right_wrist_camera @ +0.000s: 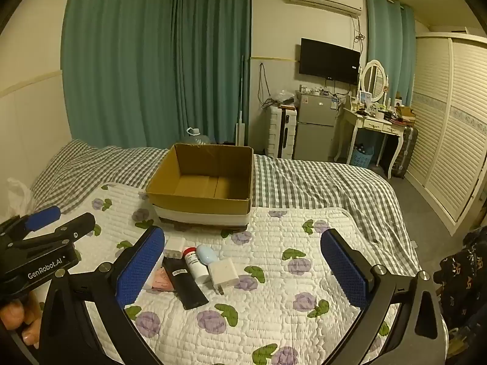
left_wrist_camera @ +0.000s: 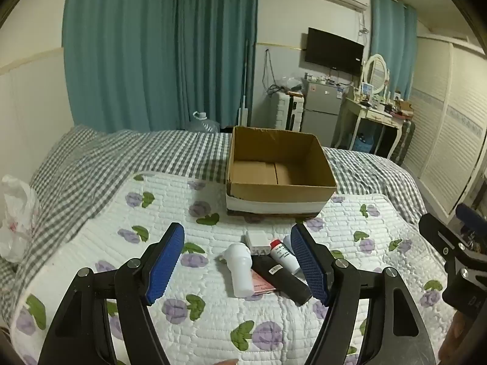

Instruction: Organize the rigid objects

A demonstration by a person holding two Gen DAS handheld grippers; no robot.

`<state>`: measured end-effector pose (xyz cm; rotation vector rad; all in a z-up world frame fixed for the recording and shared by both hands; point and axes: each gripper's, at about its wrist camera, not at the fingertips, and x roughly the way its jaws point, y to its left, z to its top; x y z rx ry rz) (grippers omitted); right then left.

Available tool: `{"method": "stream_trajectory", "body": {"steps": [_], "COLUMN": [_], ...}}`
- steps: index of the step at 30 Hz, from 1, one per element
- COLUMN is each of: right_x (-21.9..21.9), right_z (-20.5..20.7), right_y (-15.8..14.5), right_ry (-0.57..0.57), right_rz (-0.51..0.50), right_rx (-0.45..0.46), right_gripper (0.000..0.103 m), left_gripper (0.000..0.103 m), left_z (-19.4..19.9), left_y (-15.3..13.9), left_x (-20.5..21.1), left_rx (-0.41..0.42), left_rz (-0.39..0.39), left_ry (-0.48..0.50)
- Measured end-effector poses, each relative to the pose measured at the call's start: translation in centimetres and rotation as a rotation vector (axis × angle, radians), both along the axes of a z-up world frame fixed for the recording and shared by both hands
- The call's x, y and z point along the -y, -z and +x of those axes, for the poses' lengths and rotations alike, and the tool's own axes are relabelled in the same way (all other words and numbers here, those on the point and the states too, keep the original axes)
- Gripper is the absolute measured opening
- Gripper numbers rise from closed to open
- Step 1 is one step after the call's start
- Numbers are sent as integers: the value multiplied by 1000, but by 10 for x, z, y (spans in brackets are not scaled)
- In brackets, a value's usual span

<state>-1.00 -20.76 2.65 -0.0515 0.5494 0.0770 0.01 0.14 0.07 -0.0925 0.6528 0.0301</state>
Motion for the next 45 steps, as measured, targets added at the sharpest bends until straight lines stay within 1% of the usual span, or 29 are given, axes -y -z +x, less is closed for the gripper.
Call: {"method": "stream_trajectory", "body": {"steps": [2,4,6,10,11,20,23,29,35,38,40,41,42,45], "right_x": [0,0,1,-4,-2,-1,2,2,8,7,6,6,6,6], "right_z": [0,0,0,4,-1,-2,-2,-3,-5,-4,-3,-3,-3,-4], "right_y": [-1,-1,-2,-4,-2,-2,-5,-5,-8,-7,-7,-7,-7,-8], "right_ry": [2,6,11,10,-1,3,8,27,33,26,25,22,16,5], "right_rz": [2,4,5,-3,-13,-14,-7,-34,0,2,0,4,11,33], "right_rx": [2,3,4,6,16,29,36,54,68,69,68,68,68,72], "right_gripper": [103,103,103,103,103,103,103,103,103,103,103,103,103,103], "left_gripper": [75,75,75,75,75,75,75,75,75,75,75,75,75,75], "left_z": [4,2,1,0,1,5,5,5,3,5,9,9,9,8], "left_y": [-1,-2,-3,-1,-1,4,5,1,-2,-2,0,0,1,2], "left_x": [-7,-4,-3,2,2,-3,-2,-1,1,0,-3,-4,-5,-2], "left_rx": [-4,19,27,29,29,25,41,73,103,93,39,32,33,43], "left_rz": [6,31,37,76,82,83,97,101,98,91,48,34,33,67], "left_ry": [9,10,13,-27,-33,-46,-48,-36,-21,-23,-14,-14,-19,-22]}}
